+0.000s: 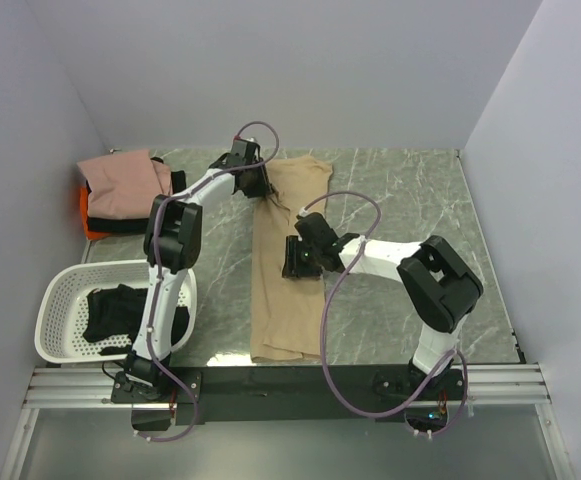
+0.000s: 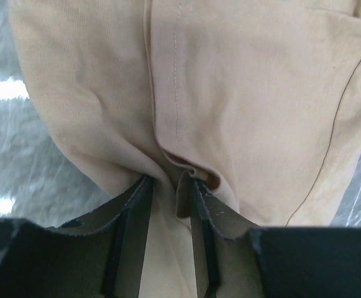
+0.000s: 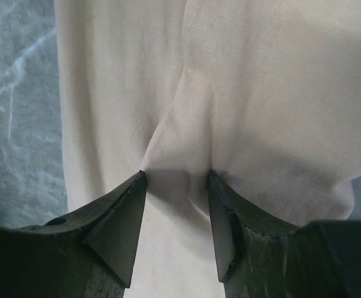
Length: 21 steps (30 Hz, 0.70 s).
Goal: Fold and stack the t-shirts
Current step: Fold the tshirt
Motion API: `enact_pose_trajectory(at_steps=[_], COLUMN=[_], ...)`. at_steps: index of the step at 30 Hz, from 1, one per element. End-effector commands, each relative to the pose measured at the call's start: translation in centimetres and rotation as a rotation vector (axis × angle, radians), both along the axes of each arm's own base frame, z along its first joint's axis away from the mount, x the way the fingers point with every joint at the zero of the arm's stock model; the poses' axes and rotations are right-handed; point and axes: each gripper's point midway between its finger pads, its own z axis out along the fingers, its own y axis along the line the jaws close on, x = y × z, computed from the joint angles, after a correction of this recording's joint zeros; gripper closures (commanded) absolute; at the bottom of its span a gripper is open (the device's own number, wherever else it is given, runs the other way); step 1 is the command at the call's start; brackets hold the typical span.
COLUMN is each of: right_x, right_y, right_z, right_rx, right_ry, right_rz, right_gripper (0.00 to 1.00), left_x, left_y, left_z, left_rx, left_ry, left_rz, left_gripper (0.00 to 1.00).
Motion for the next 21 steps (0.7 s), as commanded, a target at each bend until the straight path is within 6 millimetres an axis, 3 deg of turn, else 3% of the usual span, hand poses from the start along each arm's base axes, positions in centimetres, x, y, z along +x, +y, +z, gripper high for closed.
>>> enact_pose_trajectory(at_steps=[1,14,21], right_x=[0.3,4.0,5.1], right_y=[-1.3,-4.1,-4.6], right_z=[-1.7,-1.6,-2.0], right_rx=[-0.05,-0.062,-0.069], right_ry=[0.051,0.044,0.053], right_rz=[-0.023,-0.092,-0.096], right_gripper=[0.48,0.48,0.48], left_x=[0.8,3.9,4.4], left_y=[-0.5,-0.7,-1.4], left_z=[-1.2,-0.4,0.5], left_rx=[0.006,-0.05,-0.083], left_ry=[0.008,-0.049,-0.089], left_rz=[-0.019,0.001,-0.029], left_gripper=[0.63,0.62,0.62])
